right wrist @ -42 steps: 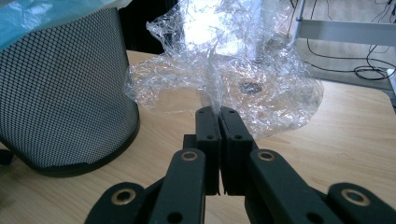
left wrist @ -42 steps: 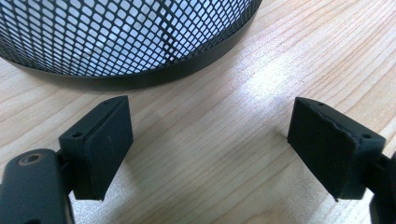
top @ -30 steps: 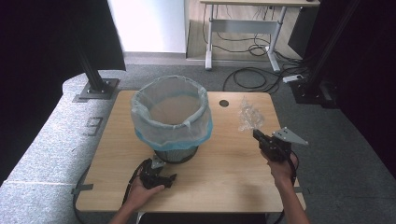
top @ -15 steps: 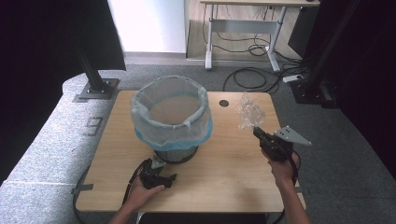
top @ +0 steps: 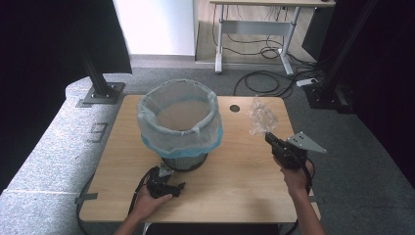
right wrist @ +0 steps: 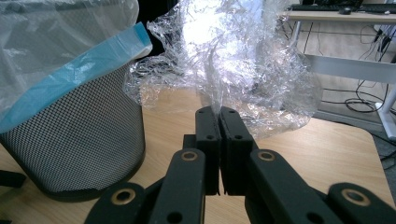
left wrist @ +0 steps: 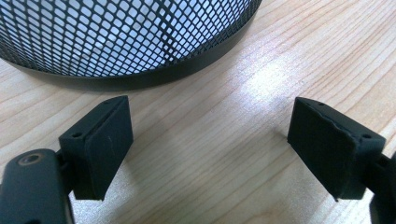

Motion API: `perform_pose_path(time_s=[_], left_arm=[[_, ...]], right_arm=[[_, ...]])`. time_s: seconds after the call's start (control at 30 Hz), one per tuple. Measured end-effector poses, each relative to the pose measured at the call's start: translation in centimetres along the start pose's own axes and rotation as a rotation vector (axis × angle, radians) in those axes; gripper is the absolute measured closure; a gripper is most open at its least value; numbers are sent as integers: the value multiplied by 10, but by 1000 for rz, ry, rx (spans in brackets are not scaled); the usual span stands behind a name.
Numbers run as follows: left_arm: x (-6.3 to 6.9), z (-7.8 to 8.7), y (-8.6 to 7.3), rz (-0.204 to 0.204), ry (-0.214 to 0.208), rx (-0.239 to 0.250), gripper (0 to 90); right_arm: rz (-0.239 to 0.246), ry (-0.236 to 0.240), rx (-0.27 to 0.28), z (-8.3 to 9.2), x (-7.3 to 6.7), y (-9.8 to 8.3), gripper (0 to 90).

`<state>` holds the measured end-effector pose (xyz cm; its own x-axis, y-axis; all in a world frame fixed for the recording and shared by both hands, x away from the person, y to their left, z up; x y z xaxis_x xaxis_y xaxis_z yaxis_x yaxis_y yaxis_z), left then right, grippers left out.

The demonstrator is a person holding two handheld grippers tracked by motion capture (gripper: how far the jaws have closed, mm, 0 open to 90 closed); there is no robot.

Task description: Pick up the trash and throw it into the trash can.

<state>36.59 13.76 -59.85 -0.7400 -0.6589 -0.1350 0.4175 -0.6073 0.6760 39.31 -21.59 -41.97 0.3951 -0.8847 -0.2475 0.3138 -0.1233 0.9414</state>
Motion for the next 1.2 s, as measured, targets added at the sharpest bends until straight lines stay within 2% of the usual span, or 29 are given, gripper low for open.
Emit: perform_pose_path(time_s=[1.2], left_arm=[[0, 0, 0, -3, 0, -1, 140]], right_arm=[[25, 68, 55, 8, -28, 17, 867]])
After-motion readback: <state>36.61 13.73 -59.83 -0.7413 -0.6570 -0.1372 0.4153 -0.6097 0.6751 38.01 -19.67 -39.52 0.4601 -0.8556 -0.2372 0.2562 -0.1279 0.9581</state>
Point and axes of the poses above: each handheld gripper's, and its own axes: z roughly backward along the jaws, y roughly out of its top, x roughly to its right, the point moved 7 cm from there along -z, roughly forward along the jaws, and after that the axes turned 13 degrees about -z, right-handed, at the moved point
